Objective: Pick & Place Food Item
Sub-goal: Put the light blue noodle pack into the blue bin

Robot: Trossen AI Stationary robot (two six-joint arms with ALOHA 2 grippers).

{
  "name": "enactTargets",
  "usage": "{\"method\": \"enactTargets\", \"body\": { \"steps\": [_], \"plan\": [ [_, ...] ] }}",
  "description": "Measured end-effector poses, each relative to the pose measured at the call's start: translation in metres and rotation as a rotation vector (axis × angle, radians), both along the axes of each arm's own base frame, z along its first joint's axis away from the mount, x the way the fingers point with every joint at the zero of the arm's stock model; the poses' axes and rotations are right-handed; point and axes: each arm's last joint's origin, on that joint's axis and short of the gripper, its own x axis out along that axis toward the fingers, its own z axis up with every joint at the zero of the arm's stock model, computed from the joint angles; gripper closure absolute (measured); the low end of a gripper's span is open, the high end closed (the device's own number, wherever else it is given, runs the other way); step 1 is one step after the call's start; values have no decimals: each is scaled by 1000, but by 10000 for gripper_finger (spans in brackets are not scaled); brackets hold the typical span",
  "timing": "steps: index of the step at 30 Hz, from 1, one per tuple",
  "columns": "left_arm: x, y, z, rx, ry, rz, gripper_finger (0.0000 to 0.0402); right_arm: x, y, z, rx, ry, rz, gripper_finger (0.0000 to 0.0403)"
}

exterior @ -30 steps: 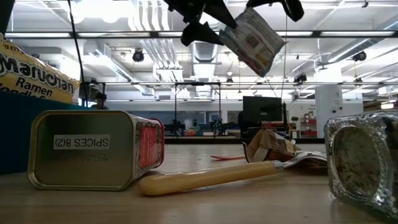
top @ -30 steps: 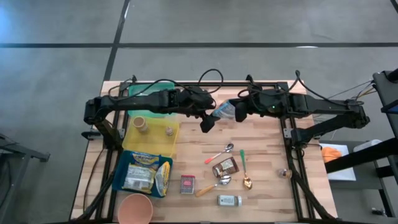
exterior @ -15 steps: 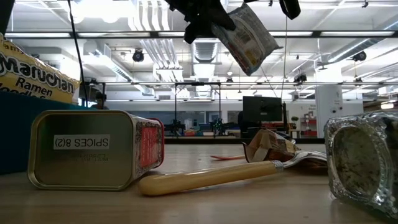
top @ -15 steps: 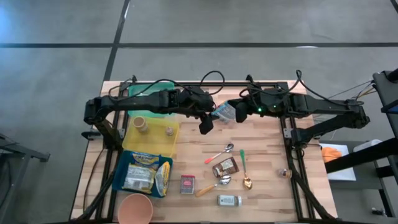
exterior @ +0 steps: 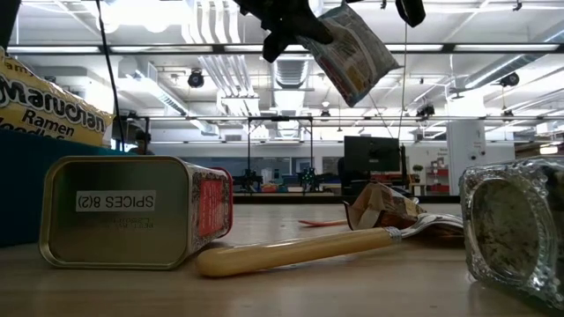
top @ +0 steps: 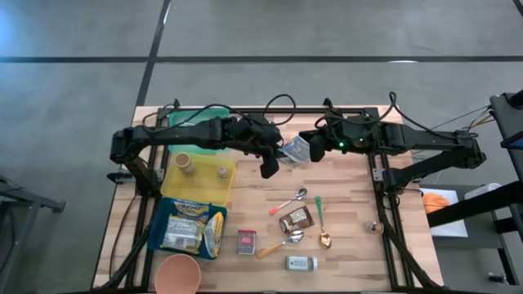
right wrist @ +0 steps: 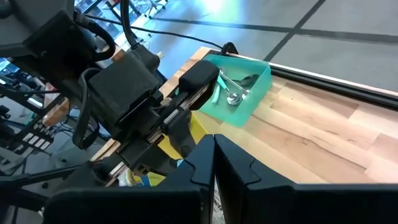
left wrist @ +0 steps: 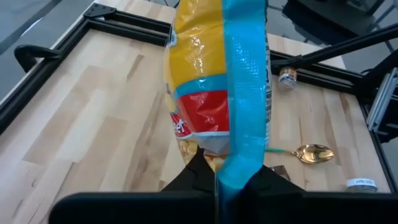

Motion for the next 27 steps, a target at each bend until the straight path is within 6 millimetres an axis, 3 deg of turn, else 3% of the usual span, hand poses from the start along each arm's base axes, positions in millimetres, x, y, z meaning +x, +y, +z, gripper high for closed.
{"method": "enactTargets", "body": {
  "steps": [6,11,27],
  "plan": [
    [-8,-2,-2,-34,73,-24,382,0,0,-1,-37,22,15,394],
    [-32,-6,10,-69,204,-53,381,-1,-2,-1,-79,44,20,394],
    [-168,-39,56,-354,641,-217,381,-2,-13,-3,-128,89,2,394]
  ]
}}
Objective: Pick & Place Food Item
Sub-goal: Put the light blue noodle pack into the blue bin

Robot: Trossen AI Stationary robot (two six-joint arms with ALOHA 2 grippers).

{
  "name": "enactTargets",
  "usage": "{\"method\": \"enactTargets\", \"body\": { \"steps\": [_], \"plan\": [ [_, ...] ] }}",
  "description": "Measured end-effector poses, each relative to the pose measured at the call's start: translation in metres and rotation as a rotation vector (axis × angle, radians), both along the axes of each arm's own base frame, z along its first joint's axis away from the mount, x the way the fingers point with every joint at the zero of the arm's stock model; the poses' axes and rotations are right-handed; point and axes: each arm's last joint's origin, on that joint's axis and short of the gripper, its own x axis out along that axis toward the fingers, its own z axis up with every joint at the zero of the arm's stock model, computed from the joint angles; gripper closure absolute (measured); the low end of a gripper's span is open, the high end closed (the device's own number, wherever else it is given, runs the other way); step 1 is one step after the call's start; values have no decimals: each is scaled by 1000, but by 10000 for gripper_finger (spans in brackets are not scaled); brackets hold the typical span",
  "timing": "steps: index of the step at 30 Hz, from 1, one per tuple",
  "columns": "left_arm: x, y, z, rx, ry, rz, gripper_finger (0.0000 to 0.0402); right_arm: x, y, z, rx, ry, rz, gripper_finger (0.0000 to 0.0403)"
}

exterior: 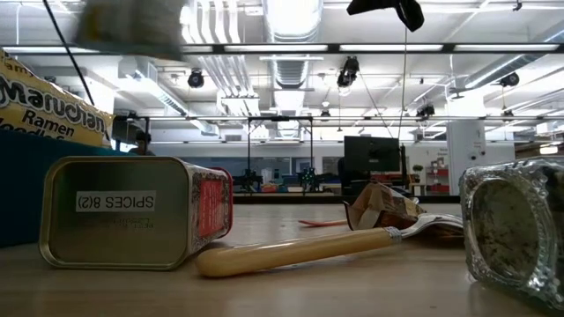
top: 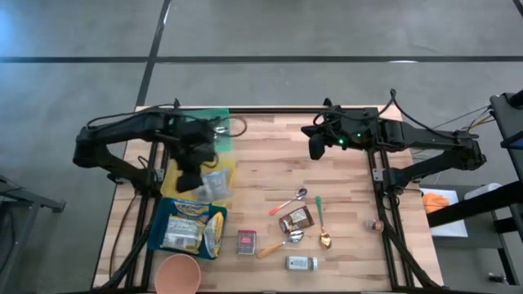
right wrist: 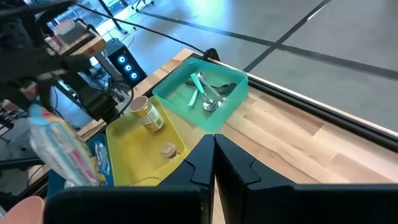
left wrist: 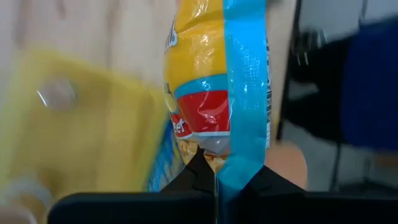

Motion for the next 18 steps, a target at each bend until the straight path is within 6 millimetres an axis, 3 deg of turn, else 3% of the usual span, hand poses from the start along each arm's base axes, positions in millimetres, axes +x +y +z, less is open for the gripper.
{"method": "enactTargets", "body": {
  "steps": [7,12,18],
  "plan": [
    [-24,-27,-3,-101,50,-136,381,0,0,-1,2,10,3,394],
    [-31,-45,-28,-173,193,-165,381,0,0,-1,8,8,1,394],
    [-34,-52,-71,-173,431,-73,381,0,0,-1,11,7,1,394]
  ]
}}
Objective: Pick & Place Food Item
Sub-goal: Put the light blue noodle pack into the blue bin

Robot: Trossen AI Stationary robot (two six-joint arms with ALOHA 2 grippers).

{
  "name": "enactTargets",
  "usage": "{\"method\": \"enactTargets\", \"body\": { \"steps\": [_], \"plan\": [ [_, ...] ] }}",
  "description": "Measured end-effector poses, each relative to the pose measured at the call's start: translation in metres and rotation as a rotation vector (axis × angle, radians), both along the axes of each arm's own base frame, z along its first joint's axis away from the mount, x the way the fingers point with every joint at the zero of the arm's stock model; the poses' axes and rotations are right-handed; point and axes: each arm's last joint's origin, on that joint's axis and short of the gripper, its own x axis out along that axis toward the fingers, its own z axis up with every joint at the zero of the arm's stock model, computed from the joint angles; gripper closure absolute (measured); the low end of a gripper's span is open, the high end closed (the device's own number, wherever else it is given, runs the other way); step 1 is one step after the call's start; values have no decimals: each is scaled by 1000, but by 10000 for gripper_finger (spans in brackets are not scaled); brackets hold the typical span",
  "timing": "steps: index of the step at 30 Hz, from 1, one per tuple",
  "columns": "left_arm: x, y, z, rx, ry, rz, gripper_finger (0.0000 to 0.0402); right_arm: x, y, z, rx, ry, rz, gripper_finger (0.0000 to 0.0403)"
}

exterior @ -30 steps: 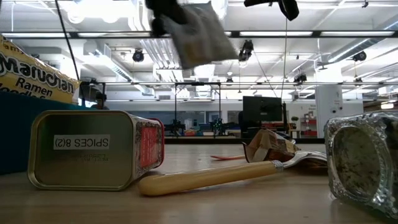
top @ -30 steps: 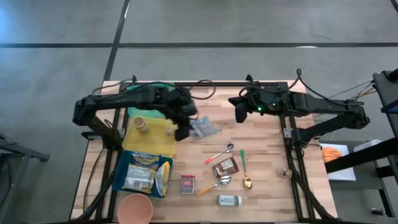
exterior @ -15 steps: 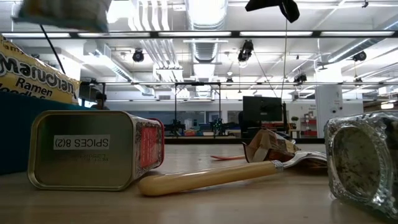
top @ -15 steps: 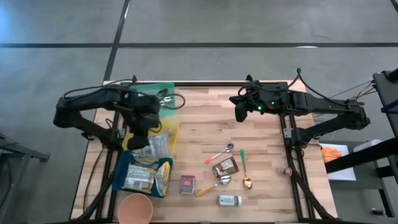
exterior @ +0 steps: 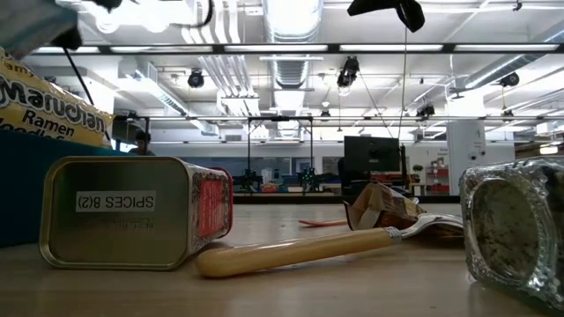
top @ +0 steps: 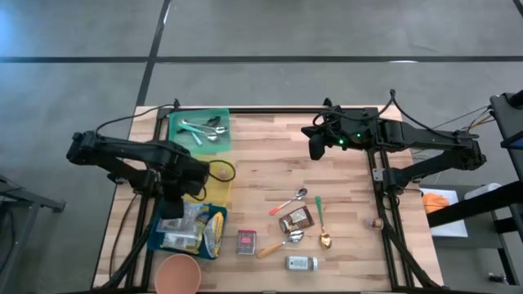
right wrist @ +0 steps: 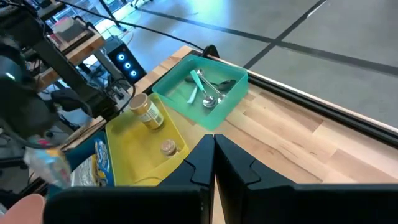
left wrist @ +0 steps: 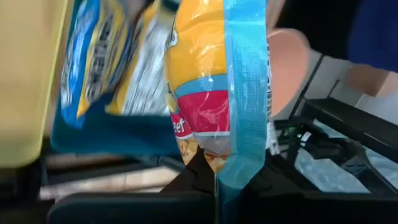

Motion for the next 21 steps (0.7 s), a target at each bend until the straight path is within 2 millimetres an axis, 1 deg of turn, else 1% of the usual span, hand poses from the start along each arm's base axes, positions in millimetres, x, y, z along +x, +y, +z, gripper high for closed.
{"method": "enactTargets", "body": {
  "steps": [2,4,6,10,13,21],
  "plan": [
    [-2,-1,-13,9,49,11,381,0,0,0,5,0,9,394],
    [-1,-3,-26,10,51,1,381,0,1,0,13,-1,25,394],
    [0,-6,-37,-4,28,-22,381,0,1,0,18,-2,36,394],
    [6,-12,-55,-103,-61,-61,381,1,1,0,23,-2,47,394],
    [7,-15,-67,-152,-98,-91,381,1,1,0,24,-2,47,394],
    [-10,-12,-105,-165,10,-97,381,0,2,-1,52,4,67,394]
  ]
}}
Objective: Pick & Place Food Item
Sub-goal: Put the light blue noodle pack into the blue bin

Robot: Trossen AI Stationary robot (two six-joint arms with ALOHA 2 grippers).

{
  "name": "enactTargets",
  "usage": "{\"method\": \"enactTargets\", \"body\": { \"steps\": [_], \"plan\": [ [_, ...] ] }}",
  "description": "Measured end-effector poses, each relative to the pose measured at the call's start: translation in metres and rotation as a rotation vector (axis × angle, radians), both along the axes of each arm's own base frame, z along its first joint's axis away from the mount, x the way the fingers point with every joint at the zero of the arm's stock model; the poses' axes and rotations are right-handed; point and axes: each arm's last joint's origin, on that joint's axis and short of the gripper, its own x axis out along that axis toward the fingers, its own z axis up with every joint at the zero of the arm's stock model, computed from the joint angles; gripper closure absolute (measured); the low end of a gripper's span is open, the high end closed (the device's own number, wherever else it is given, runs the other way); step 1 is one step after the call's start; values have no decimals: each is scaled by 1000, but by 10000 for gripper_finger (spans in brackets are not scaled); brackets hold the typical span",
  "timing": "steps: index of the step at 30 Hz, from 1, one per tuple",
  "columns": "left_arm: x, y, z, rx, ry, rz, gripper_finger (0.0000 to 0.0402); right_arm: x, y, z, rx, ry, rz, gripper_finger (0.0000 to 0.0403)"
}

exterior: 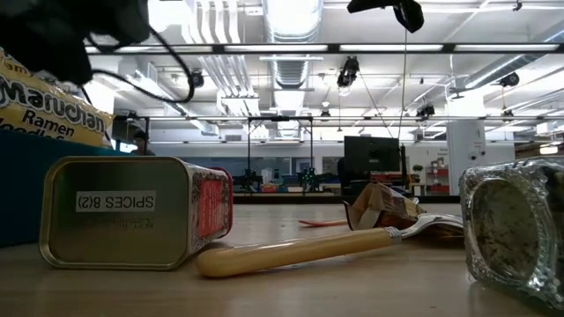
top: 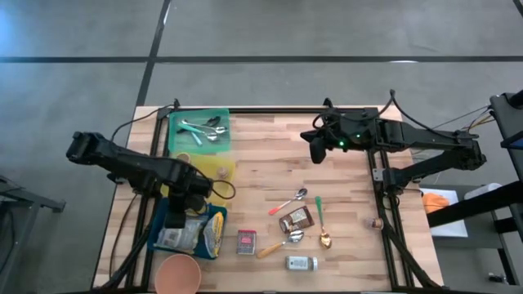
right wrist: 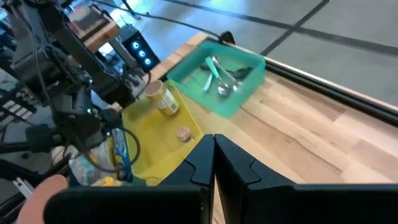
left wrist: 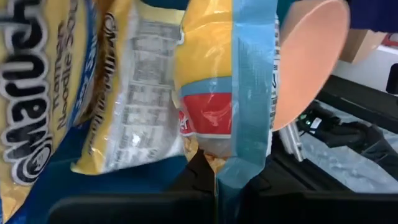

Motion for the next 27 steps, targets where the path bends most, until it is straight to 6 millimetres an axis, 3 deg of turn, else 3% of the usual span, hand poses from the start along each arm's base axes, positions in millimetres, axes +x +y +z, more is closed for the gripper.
{"method": "enactTargets", "body": {
  "steps": [7,13,18,22,27],
  "plan": [
    [-2,3,-14,116,38,79,367,-7,0,-11,72,110,-31,394],
    [0,3,-12,138,22,90,296,-13,2,-20,116,219,-18,394],
    [1,3,-10,135,19,91,232,-6,3,-30,133,295,37,391],
    [2,2,-7,117,32,108,185,8,5,-49,202,380,90,354],
    [5,1,9,96,58,115,140,25,7,-83,313,513,116,273]
  ]
}}
